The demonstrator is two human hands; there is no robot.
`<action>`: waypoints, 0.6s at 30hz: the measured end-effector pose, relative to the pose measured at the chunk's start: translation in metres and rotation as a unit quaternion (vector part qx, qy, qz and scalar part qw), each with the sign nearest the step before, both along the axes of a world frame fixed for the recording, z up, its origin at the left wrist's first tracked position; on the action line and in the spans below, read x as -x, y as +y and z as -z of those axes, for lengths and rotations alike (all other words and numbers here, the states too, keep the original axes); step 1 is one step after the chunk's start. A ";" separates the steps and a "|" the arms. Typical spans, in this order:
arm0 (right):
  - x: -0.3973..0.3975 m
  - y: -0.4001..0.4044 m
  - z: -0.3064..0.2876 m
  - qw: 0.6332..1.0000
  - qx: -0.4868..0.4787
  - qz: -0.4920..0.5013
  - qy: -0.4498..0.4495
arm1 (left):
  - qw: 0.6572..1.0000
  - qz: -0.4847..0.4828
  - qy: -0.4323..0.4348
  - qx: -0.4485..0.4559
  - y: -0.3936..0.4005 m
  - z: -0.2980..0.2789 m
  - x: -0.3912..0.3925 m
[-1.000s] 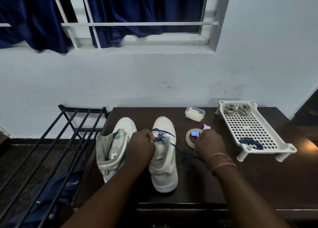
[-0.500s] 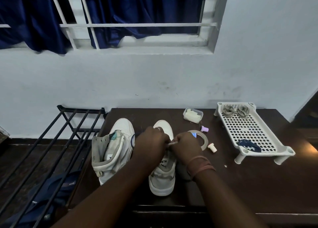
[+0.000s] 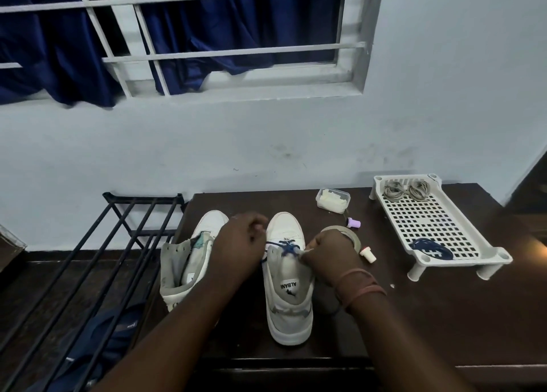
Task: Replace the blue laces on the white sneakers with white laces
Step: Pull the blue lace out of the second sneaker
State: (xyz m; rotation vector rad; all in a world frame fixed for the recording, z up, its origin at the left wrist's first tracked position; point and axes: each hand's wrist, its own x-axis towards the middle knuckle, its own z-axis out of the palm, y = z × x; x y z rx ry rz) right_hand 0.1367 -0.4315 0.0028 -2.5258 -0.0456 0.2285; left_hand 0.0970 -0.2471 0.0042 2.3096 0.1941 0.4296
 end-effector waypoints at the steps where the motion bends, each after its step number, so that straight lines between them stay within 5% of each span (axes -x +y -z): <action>1: 0.000 0.001 0.001 1.000 0.008 -0.001 -0.017 | 0.996 0.060 -0.024 -0.053 -0.004 -0.002 -0.001; 3: 0.002 0.004 -0.002 0.999 0.014 0.007 -0.040 | 0.967 0.142 -0.022 -0.212 -0.015 -0.002 -0.003; 6: 0.004 0.003 0.000 0.999 -0.013 0.023 -0.030 | 0.921 0.130 0.021 -0.366 -0.028 0.003 -0.008; 8: 0.004 0.002 -0.002 0.999 -0.009 0.023 -0.033 | 0.943 0.066 0.014 -0.325 -0.029 0.001 -0.008; 10: 0.001 0.001 -0.001 0.999 0.022 0.008 -0.043 | 0.989 -0.052 0.012 -0.138 -0.021 -0.010 -0.008; 12: -0.001 0.001 -0.002 0.999 0.029 0.007 -0.044 | 0.987 -0.159 0.018 0.028 -0.006 -0.021 -0.009; 15: -0.002 0.003 -0.002 0.998 0.044 0.009 -0.049 | 0.995 -0.099 0.007 0.021 0.001 -0.023 -0.007; 18: -0.002 0.005 -0.005 0.998 0.050 0.016 -0.038 | 0.990 0.057 -0.026 -0.124 -0.015 -0.011 -0.003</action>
